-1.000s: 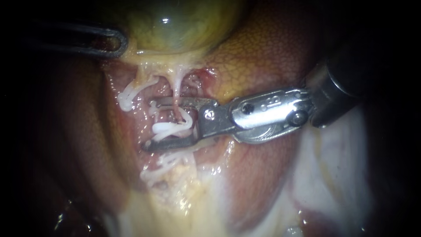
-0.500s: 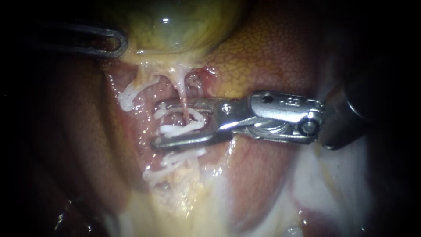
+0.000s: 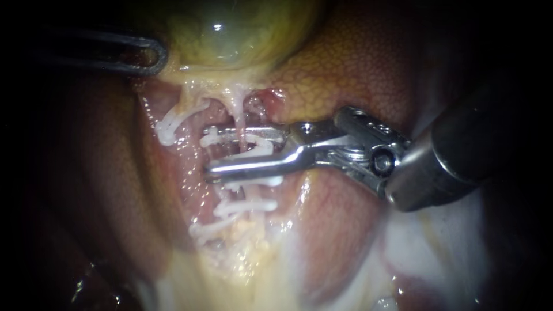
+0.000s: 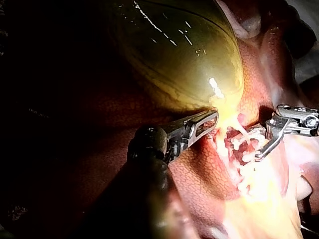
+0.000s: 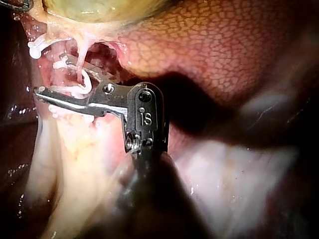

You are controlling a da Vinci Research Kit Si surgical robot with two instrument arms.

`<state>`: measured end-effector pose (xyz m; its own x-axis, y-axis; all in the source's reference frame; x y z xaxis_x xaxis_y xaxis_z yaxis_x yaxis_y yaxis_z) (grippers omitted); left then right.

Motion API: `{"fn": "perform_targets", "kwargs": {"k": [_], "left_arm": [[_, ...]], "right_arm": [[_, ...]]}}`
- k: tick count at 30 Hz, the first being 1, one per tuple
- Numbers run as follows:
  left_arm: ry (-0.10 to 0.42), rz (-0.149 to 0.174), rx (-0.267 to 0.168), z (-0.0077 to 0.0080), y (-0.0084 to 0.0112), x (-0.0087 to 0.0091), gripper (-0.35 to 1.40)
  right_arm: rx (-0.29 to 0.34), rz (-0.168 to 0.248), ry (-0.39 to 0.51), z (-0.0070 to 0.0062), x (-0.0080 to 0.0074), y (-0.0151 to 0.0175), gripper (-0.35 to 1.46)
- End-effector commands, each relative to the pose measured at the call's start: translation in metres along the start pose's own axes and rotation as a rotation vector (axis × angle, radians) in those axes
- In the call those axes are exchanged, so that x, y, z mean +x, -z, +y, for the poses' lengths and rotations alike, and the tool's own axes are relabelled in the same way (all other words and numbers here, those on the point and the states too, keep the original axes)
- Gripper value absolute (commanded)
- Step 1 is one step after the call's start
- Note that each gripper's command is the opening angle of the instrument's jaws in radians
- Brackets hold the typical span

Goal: Clipping third clip right tube

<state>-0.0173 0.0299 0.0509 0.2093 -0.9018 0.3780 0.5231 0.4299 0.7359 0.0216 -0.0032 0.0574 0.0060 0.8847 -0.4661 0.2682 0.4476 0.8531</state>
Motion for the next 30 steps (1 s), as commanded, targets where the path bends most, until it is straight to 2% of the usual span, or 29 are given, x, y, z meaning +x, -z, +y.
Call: {"fn": "perform_targets", "kwargs": {"k": [1, 6, 11, 16, 23, 30], "left_arm": [[0.000, 0.000, 0.000, 0.0000, 0.0000, 0.0000, -0.35], [0.000, 0.000, 0.000, 0.0000, 0.0000, 0.0000, -0.35], [0.000, 0.000, 0.000, 0.0000, 0.0000, 0.0000, -0.35], [0.000, 0.000, 0.000, 0.0000, 0.0000, 0.0000, -0.35], [0.000, 0.000, 0.000, 0.0000, 0.0000, 0.0000, -0.35], [0.000, 0.000, 0.000, 0.0000, 0.0000, 0.0000, -0.35]], "right_arm": [[-0.009, 0.001, -0.006, -0.0003, 0.0000, -0.0001, 0.49], [-0.020, 0.012, -0.013, -0.0014, 0.0004, -0.0005, 0.49], [-0.059, 0.039, -0.025, -0.0019, 0.0019, -0.0006, 0.48], [-0.082, 0.053, -0.029, -0.0015, 0.0027, -0.0003, 0.46], [-0.102, 0.064, -0.029, -0.0007, 0.0030, 0.0002, 0.45], [-0.108, 0.062, -0.047, -0.0007, 0.0030, 0.0005, 0.33]]}}
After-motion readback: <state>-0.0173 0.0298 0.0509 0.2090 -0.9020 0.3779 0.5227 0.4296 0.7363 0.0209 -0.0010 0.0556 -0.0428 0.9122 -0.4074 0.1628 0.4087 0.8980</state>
